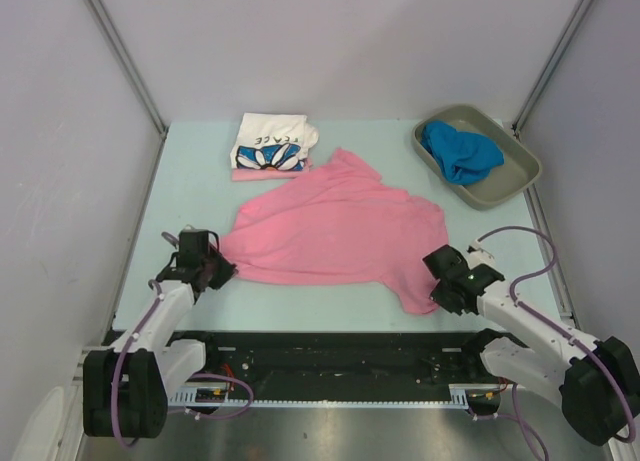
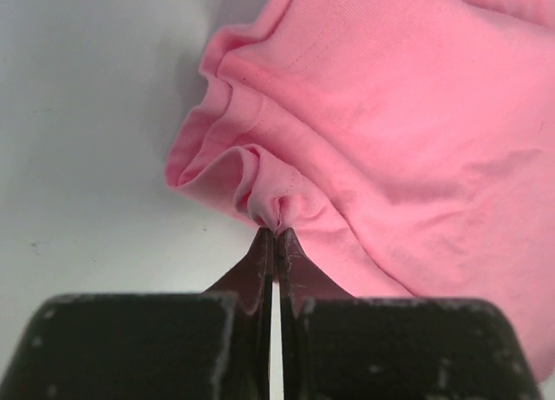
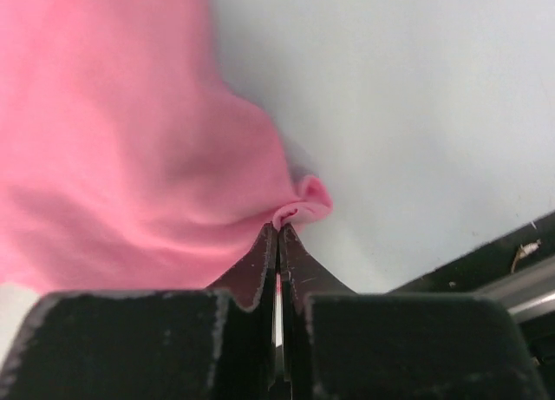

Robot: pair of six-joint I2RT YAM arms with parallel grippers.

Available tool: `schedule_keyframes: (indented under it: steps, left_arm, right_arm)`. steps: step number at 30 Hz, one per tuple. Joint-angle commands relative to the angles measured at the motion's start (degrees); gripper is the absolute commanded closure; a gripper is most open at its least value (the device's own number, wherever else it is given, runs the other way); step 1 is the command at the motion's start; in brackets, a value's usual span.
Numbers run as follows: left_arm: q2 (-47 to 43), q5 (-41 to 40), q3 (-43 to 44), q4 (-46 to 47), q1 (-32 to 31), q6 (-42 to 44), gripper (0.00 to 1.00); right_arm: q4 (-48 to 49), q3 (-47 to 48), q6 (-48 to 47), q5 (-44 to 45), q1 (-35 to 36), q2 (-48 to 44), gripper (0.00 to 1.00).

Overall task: Fold and stack the t-shirts
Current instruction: Flatten the tshirt out

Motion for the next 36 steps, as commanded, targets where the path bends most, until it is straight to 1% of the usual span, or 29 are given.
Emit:
schedule_keyframes:
  steps: [1,2,3,5,6,7,8,9,10,11,12,13,14,15,16,17,18,19,20,22,23,25,26,27,29,31,32,33,36]
  left_arm:
    - [-3.5,3.7,5.9,-3.6,0.6,0.8,1.00]
    - [-4.4,5.0,7.2,-4.0,0.6,0.4,1.00]
    - [-5.7,5.7,10.1,-4.6,0.6,0.0,1.00]
    - [-6.6,8.0,13.5,-5.8,0.6,-0.5,1.00]
    - [-6.7,8.9,17.9,-6.1,0.6,0.5,1.00]
    - [-6.2,10.1,20.7,-8.5,0.6,0.8,1.00]
    - [-5.9,11.1,26.4,-8.9,0.6,1.2,1.00]
    - [-5.3,12.8,29.5,-9.2,0.6,2.7,1.00]
    - [-4.1,14.5,32.7,-11.6,0.6,3.1,1.00]
    - [-3.3,16.3,39.1,-11.9,0.6,3.9,0.97]
    - [-2.6,17.1,42.5,-12.5,0.6,5.7,0.97]
    - [-1.8,17.0,46.0,-15.9,0.6,6.0,0.96]
    - [-0.2,18.2,52.6,-16.7,0.6,6.7,0.96]
    - [0.6,18.6,55.8,-17.5,0.6,8.3,0.95]
    - [1.6,18.9,59.1,-20.2,0.6,8.8,0.95]
    - [3.1,20.1,64.7,-20.8,0.6,9.3,0.94]
    - [3.9,21.1,67.4,-21.4,0.6,10.3,0.94]
    - [4.5,21.9,69.7,-21.7,0.6,10.4,0.94]
    - [4.8,23.2,73.4,-21.1,0.6,10.3,0.94]
    - [6.4,25.5,77.3,-20.1,0.6,9.3,0.94]
    - [7.0,26.3,81.1,-19.6,0.6,8.7,0.95]
    - [8.8,28.5,84.9,-18.5,0.6,8.1,0.96]
    - [9.3,29.4,88.1,-17.8,0.6,7.9,0.96]
    - [9.8,29.9,89.8,-16.8,0.6,7.1,0.97]
    - [10.3,31.3,93.8,-14.9,0.6,6.9,0.97]
    - [9.5,32.0,95.4,-12.2,0.6,5.6,0.95]
    - [8.8,33.2,95.3,-10.2,0.6,3.6,0.95]
    - [8.3,34.1,95.2,-5.7,0.6,2.5,0.95]
    - [7.1,35.3,96.7,-0.8,0.6,-0.6,0.94]
  right_arm:
    - [7.7,10.3,-11.7,4.9,-0.6,-0.1,1.00]
    - [8.0,15.7,-13.4,6.0,-0.5,0.1,1.00]
    - [8.6,17.9,-18.2,6.6,-0.7,0.4,1.00]
    - [12.1,24.9,-22.7,6.8,-1.2,1.1,1.00]
    - [13.5,27.3,-25.1,6.1,-1.6,1.3,1.00]
    - [15.9,29.5,-29.0,4.3,-1.8,2.0,1.00]
    - [17.2,31.6,-30.8,2.8,-2.2,2.1,1.00]
    - [18.7,35.9,-32.7,1.5,-2.1,2.3,1.00]
    - [20.4,38.1,-35.6,0.6,-2.2,2.8,1.00]
    - [21.0,40.6,-37.3,-0.2,-2.2,3.7,1.00]
    - [21.3,45.8,-39.0,-0.8,-2.2,4.6,1.00]
    - [20.2,48.8,-41.2,-1.2,-2.0,5.5,1.00]
    - [20.2,51.1,-42.9,-1.8,-2.1,6.7,1.00]
    - [20.2,53.1,-43.8,-2.3,-2.1,7.0,1.00]
    - [20.6,56.8,-44.4,-3.6,-2.1,7.0,1.00]
    - [20.9,58.5,-46.2,-4.7,-2.1,7.2,1.00]
    - [20.3,61.2,-46.7,-5.3,-2.0,7.9,1.00]
    - [19.3,65.7,-47.6,-6.2,-2.0,8.5,1.00]
    - [18.6,68.8,-48.9,-6.5,-2.0,9.2,1.00]
    - [15.8,74.6,-51.1,-8.7,-1.9,12.0,1.00]
    - [15.1,80.5,-52.6,-9.1,-1.7,12.8,1.00]
    - [13.6,85.9,-54.5,-11.0,-1.3,15.2,1.00]
    - [13.0,91.3,-55.3,-11.6,-1.4,16.2,1.00]
    - [11.7,94.6,-57.1,-12.9,-1.3,17.0,1.00]
    - [12.0,100.3,-57.9,-15.4,-1.2,18.0,1.00]
    - [13.0,103.0,-58.1,-17.8,-1.1,18.2,1.00]
    - [13.4,105.5,-57.8,-19.0,-1.0,18.2,1.00]
    - [13.9,106.4,-57.6,-20.3,-1.0,18.5,1.00]
    - [15.1,109.3,-57.2,-21.3,-1.0,18.4,1.00]
